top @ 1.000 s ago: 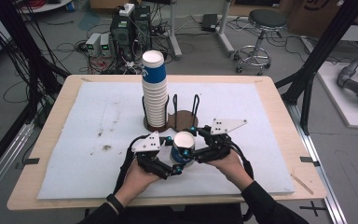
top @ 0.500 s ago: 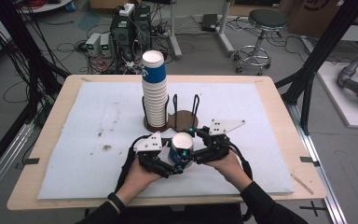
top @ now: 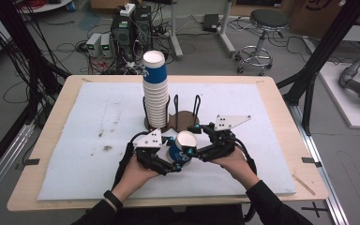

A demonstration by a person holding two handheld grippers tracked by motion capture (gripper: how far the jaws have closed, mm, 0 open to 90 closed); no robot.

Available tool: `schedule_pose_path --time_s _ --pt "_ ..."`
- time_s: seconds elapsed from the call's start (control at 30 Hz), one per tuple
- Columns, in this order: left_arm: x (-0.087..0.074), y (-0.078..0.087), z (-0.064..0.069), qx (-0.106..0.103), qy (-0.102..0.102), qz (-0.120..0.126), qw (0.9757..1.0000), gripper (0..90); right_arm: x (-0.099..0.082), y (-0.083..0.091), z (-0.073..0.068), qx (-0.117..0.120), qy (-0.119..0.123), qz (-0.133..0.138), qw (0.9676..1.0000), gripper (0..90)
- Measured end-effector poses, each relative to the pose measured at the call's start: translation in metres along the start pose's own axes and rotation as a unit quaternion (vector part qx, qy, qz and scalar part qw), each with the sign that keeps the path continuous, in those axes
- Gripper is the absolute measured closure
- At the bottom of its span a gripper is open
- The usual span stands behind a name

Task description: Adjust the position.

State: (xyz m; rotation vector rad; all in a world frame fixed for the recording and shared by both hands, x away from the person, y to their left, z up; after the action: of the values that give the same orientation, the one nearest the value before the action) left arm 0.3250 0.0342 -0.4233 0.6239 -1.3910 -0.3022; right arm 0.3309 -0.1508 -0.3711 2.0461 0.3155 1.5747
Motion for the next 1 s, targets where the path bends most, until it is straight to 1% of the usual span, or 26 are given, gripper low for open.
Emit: schedule_pose_path --time_s 0.03,0.07,0.1,0.13,0.17,0.23,0.27,0.3,0.33,0.37,0.4,0.53,0.7,0.73,0.77,0.8,0.83,0.87,0.9,0.93,0.97,1.0 --pt "0.0 0.001 0.0 0.001 -0.001 -0.006 1.0 21.7 0.001 0.002 0.0 0.001 -0.001 0.001 1.0 21.7" --pt "0.0 0.001 0.0 0.001 -0.001 -0.006 1.0 21.7 0.002 0.004 0.001 0.001 -0.001 -0.001 1.0 21.4" --pt "0.0 0.003 -0.001 0.008 -0.005 -0.022 0.9997 21.8 0.003 0.006 0.001 0.0 0.001 -0.006 1.0 21.3" --pt "0.0 0.003 -0.001 0.008 -0.005 -0.022 0.9997 22.1 0.004 0.007 0.001 -0.003 0.004 -0.013 0.9999 20.9" --pt "0.001 0.003 -0.002 0.015 -0.009 -0.042 0.999 22.1 0.005 0.009 0.0 -0.008 0.006 -0.019 0.9998 20.7" --pt "0.001 0.002 -0.002 0.023 -0.013 -0.062 0.9977 22.2 0.007 0.01 0.0 -0.012 0.013 -0.034 0.9993 20.6" --pt "0.001 0.002 -0.002 0.026 -0.017 -0.074 0.9968 22.2 0.007 0.009 -0.001 -0.013 0.014 -0.046 0.9988 20.2" --pt "0.001 0.001 -0.002 0.027 -0.022 -0.083 0.996 22.2 0.007 0.008 -0.001 -0.014 0.019 -0.058 0.9981 20.2" --pt "0.001 0.001 -0.002 0.027 -0.022 -0.083 0.996 22.2 0.007 0.008 -0.001 -0.014 0.019 -0.058 0.9981 20.2" --pt "0.0 0.0 -0.001 0.034 -0.028 -0.097 0.9943 22.2 0.005 0.006 -0.002 -0.021 0.02 -0.077 0.9966 20.2" --pt "0.0 -0.001 0.0 0.032 -0.029 -0.103 0.9937 22.2 0.005 0.004 -0.003 -0.018 0.017 -0.084 0.9962 20.2" --pt "0.001 -0.002 0.001 0.032 -0.03 -0.107 0.9932 22.5 0.002 -0.002 -0.002 -0.018 0.015 -0.107 0.994 20.2" --pt "0.001 -0.001 0.001 0.033 -0.032 -0.107 0.9932 22.7 -0.002 -0.01 0.0 -0.023 0.008 -0.126 0.9917 20.3" --pt "0.002 -0.001 0.002 0.034 -0.035 -0.106 0.9932 22.7 -0.003 -0.011 0.0 -0.024 0.007 -0.128 0.9914 21.5" --pt "0.002 -0.001 0.002 0.035 -0.037 -0.105 0.9932 22.7 -0.004 -0.013 0.0 -0.022 0.01 -0.13 0.9913 24.9" --pt "0.002 -0.001 0.002 0.035 -0.037 -0.105 0.9932 22.5 -0.004 -0.013 0.0 -0.022 0.01 -0.13 0.9913 24.9" --pt "0.003 0.0 0.002 0.038 -0.04 -0.103 0.9931 22.5 -0.005 -0.013 -0.001 -0.014 0.011 -0.128 0.9916 28.6" --pt "0.003 0.0 0.002 0.041 -0.04 -0.095 0.9938 20.5 -0.005 -0.014 0.0 -0.011 0.015 -0.118 0.9928 28.7" --pt "0.003 0.0 0.002 0.041 -0.04 -0.095 0.9938 19.2 -0.005 -0.013 0.0 -0.008 0.013 -0.115 0.9933 28.8" --pt "0.004 0.002 0.002 0.041 -0.037 -0.076 0.9956 18.3 -0.005 -0.012 0.001 -0.005 0.011 -0.11 0.9938 28.9" --pt "0.004 0.002 0.002 0.041 -0.037 -0.076 0.9956 17.5 -0.004 -0.01 0.002 -0.002 0.01 -0.104 0.9946 28.9" --pt "0.005 0.005 0.002 0.04 -0.029 -0.044 0.9978 16.2 -0.004 -0.008 0.002 -0.001 0.008 -0.097 0.9953 29.0"
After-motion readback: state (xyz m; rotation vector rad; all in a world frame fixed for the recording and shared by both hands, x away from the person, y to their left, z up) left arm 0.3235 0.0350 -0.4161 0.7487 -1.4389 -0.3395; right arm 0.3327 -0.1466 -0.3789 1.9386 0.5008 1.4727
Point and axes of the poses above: each handheld gripper's, and its own axes: y roughly backward along the jaws, x roughly out of its top, z roughly to its right, the point moved 4 cm from there along -y, roughly forward along the jaws, and after that the axes turned 15 degrees about -z, right-handed, at the moved point
